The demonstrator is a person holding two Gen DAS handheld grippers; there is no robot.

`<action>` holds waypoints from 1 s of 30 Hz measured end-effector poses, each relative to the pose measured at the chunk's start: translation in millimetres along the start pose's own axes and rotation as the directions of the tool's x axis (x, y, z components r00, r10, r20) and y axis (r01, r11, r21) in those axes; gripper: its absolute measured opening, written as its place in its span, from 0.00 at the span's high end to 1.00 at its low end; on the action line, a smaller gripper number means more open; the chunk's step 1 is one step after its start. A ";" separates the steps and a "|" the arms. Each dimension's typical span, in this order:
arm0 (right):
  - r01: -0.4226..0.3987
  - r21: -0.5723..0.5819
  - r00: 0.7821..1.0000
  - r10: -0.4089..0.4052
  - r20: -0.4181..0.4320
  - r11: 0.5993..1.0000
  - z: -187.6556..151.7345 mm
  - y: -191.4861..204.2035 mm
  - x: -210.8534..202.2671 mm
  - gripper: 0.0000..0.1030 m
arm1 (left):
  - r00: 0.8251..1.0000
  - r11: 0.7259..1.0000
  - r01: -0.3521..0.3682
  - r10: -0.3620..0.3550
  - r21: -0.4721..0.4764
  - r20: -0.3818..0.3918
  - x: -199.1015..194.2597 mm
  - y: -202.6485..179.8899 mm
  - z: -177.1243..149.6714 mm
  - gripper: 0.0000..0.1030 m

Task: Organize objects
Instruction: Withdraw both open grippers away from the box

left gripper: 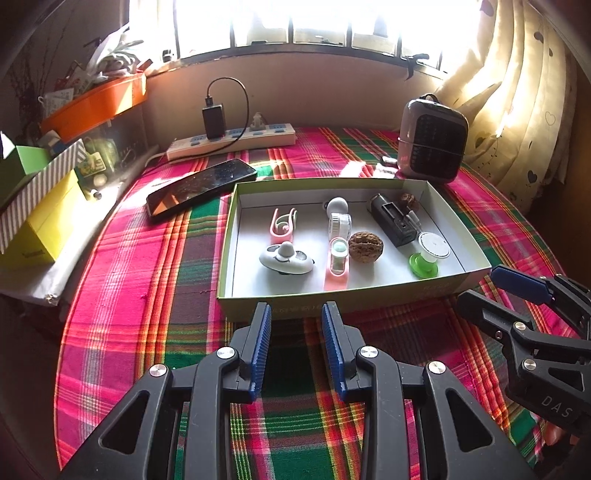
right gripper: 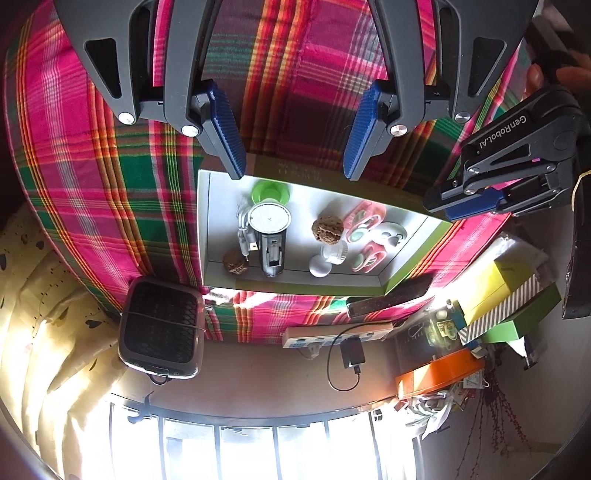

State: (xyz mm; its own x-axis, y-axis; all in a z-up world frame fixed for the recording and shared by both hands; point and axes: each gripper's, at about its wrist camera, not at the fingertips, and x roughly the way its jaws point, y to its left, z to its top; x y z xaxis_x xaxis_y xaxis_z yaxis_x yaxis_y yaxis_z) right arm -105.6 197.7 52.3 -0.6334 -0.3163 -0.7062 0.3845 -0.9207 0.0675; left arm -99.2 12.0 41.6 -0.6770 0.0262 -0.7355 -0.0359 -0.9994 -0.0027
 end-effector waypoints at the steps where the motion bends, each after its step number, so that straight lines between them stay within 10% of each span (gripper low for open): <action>1: 0.014 -0.007 1.000 -0.014 -0.010 1.000 -2.9 0.7 1.3 0.45 | 1.000 1.000 -0.002 0.002 -0.004 -0.007 0.1 1.0 -3.0 0.74; 10: 0.084 -0.011 0.991 -0.085 -0.106 0.996 -28.4 -2.9 19.3 0.45 | 0.994 0.999 -0.036 0.033 -0.026 -0.101 14.4 5.0 -35.1 0.73; 30: 0.125 0.021 0.985 -0.121 -0.126 0.992 -33.5 -15.4 19.8 0.28 | 0.996 0.996 -0.074 0.071 -0.052 -0.059 13.9 1.0 -38.4 0.63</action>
State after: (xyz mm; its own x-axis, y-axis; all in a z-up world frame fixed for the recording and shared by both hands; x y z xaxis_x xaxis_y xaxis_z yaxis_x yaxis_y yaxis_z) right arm -101.6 213.3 13.7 -0.5853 -0.1712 -0.7925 0.2885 -0.9575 -0.0062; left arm -80.4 10.4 5.4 -0.6334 -0.0461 -0.7725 0.0526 -0.9985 0.0165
